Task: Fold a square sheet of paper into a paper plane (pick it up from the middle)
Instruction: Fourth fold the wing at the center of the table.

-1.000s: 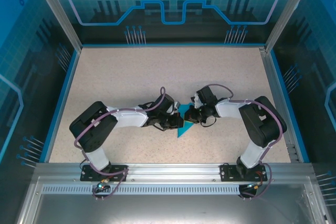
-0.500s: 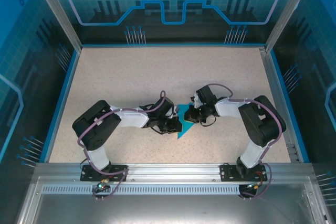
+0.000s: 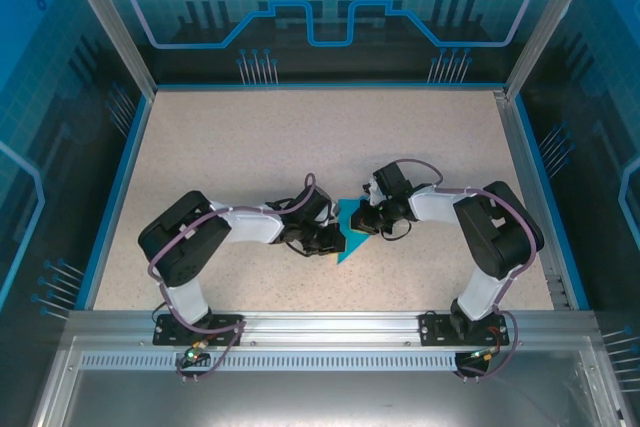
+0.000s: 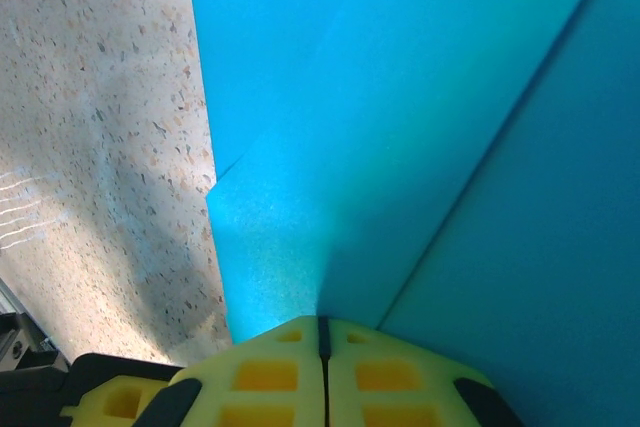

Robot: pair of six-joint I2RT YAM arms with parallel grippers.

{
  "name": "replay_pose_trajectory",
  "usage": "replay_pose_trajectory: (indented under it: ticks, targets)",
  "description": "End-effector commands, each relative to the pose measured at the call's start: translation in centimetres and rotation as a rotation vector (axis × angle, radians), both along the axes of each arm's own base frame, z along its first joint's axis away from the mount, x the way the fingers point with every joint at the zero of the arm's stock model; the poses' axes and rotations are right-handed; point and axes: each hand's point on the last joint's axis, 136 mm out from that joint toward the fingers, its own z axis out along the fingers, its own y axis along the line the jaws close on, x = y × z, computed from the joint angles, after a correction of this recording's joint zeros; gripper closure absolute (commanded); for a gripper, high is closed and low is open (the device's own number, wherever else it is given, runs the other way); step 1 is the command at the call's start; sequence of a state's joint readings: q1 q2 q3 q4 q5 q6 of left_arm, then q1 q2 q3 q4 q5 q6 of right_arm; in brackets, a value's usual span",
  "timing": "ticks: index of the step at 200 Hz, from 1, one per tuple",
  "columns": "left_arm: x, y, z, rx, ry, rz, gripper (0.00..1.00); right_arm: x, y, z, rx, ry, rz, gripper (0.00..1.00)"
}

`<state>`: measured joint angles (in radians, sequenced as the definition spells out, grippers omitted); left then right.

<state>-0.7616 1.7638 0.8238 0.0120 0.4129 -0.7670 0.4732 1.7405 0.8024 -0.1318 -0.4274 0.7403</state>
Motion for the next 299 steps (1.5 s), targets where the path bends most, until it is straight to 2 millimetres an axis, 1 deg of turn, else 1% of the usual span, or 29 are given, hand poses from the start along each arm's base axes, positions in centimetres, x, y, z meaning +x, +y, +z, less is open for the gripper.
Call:
replay_pose_trajectory:
  ticks: [1,25,53,79,129,157,172,194,208,222,237,253,275,299]
  targets:
    - [-1.1,-0.4,1.6,-0.005,-0.010,-0.047,0.87,-1.9,-2.7,-4.1,-0.179,0.081,-0.017,0.94]
    - [-1.6,-0.3,1.5,0.012,-0.008,-0.055,0.87,-1.9,-2.7,-4.2,-0.180,0.084,-0.017,0.94]
    - [-2.4,0.2,0.3,0.043,0.019,-0.058,0.86,-1.9,-2.7,-4.3,-0.182,0.088,-0.016,0.94]
    - [-2.8,1.4,-1.0,0.101,0.035,-0.048,0.87,-2.0,-2.8,-4.4,-0.186,0.089,-0.017,0.94]
    - [-3.2,2.0,-1.9,0.122,0.051,-0.036,0.87,-2.1,-2.9,-4.7,-0.194,0.098,-0.018,0.94]
    - [-3.8,2.1,-2.3,0.111,0.075,-0.033,0.87,-2.1,-3.0,-4.7,-0.201,0.098,-0.020,0.94]
    - [-4.0,1.9,-2.1,0.096,0.078,-0.039,0.87,-2.2,-3.1,-4.7,-0.203,0.099,-0.019,0.94]
    - [-3.6,1.3,-0.8,0.058,0.054,-0.037,0.87,-2.2,-3.1,-4.7,-0.204,0.101,-0.017,0.94]
    - [-2.8,0.7,0.5,0.029,0.018,-0.031,0.86,-2.2,-3.1,-4.7,-0.204,0.100,-0.018,0.94]
    - [-2.0,0.4,1.8,0.009,-0.028,-0.014,0.84,-2.2,-3.1,-4.7,-0.205,0.102,-0.019,0.94]
    - [-1.0,0.4,2.7,-0.010,-0.067,0.013,0.82,-2.3,-3.1,-4.8,-0.205,0.104,-0.018,0.94]
    - [-0.3,0.6,2.8,-0.016,-0.076,0.033,0.80,-2.2,-3.1,-4.7,-0.202,0.102,-0.016,0.94]
    - [0.1,0.6,2.0,-0.025,-0.056,0.047,0.79,-2.3,-3.1,-4.9,-0.204,0.105,-0.017,0.94]
    - [0.1,0.0,1.5,-0.056,-0.025,0.043,0.79,-2.3,-3.1,-4.9,-0.203,0.107,-0.014,0.94]
